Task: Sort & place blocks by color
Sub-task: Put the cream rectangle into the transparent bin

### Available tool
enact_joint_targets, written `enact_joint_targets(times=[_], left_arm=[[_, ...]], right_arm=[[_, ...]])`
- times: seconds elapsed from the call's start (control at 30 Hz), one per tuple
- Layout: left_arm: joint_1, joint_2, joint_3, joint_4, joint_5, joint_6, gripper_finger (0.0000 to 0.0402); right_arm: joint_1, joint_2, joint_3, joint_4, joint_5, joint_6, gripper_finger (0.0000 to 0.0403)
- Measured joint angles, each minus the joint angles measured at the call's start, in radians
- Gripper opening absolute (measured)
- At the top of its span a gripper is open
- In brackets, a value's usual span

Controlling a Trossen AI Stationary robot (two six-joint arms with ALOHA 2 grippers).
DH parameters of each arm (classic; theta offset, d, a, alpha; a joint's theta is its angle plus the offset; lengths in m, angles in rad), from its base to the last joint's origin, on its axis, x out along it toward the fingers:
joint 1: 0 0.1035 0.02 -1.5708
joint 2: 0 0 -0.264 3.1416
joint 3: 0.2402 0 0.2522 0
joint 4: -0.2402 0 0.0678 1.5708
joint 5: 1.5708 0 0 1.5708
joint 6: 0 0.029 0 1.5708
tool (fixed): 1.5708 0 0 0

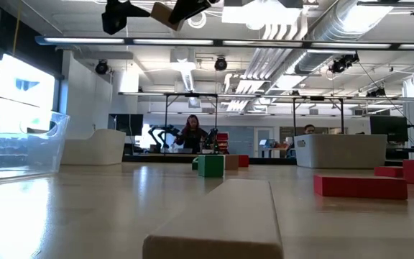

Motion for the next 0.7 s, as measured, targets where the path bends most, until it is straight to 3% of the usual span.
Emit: enact_joint_targets(times=[0.17,0.37,0.7], left_arm=[[0.000,0.018,0.000,0.000,-0.060,-0.037,0.0243],[0.000,0.059,0.000,0.001,-0.065,-0.074,0.0262],[0.000,0.085,0.000,0.088,-0.050,-0.060,0.0262]], right_arm=[[0.000,0.000,0.000,0.000,0.033,0.000,0.0103],[0.002,0.000,0.000,0.000,0.020,0.000,0.0103],[0.003,0.000,0.000,0.000,-0.013,0.003,0.0103]])
